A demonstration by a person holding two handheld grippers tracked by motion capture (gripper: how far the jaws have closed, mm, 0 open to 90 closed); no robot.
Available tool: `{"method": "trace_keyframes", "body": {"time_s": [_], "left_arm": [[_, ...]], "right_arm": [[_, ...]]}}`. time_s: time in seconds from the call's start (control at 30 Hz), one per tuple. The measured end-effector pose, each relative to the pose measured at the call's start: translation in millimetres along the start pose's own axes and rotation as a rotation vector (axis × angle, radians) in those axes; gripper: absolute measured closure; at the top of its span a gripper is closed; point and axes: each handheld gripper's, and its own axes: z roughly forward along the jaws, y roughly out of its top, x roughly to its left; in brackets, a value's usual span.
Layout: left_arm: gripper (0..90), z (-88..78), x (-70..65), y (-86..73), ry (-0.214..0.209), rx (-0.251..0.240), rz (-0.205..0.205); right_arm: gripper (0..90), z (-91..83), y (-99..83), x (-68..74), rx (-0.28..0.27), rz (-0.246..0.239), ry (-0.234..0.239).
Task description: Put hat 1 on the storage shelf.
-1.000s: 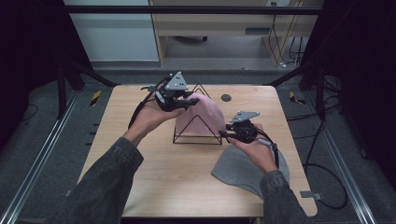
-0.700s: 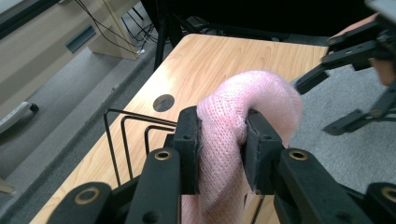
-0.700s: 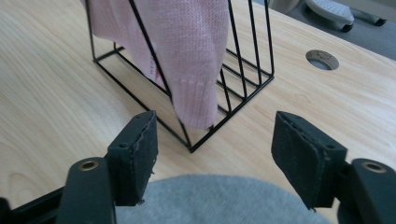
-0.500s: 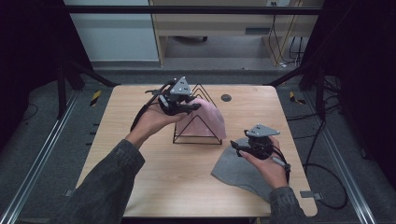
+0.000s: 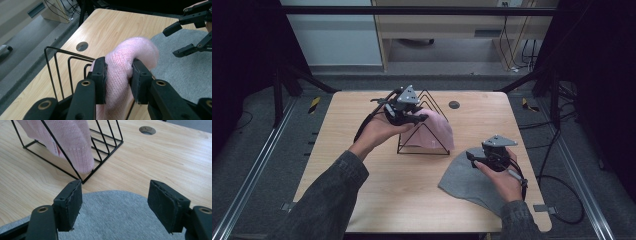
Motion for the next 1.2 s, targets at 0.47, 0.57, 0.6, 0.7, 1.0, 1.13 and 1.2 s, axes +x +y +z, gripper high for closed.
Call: {"method": "trace_keyframes", "body": {"time_s": [0.47,0.57,0.6,0.7,1.0,1.13,1.2], "left_arm": [[44.0,-8.7,-0.3,-7.3,0.038,-0.042,-0.051],[36.2,-16.6,-0.4,-10.5,0.048,-0.05,-0.077],[33.6,-19.2,-0.9,-11.9,0.046,-0.054,-0.082],[26.4,-26.2,-3.8,-16.9,0.033,-0.051,-0.103],[8.1,-36.5,-18.8,-49.9,0.033,-0.04,-0.152],[6.6,-40.5,-21.1,-68.2,0.046,-0.036,-0.163],[6.1,-41.6,-21.0,-76.9,0.048,-0.035,-0.183]], "right_arm": [[25.3,-1.0,-1.2,-1.7,0.003,0.005,-0.004],[23.8,-2.0,-1.3,-1.9,0.002,0.003,-0.011],[23.0,-2.0,-1.4,-2.3,0.004,0.003,-0.014],[20.9,-1.8,-2.8,-4.6,0.015,0.006,-0.019],[14.8,-3.4,-5.3,-8.5,0.025,0.005,-0.006],[14.0,-3.5,-6.7,-10.6,0.032,0.01,-0.008],[15.5,-3.4,-7.3,-10.6,0.035,0.011,-0.009]]}}
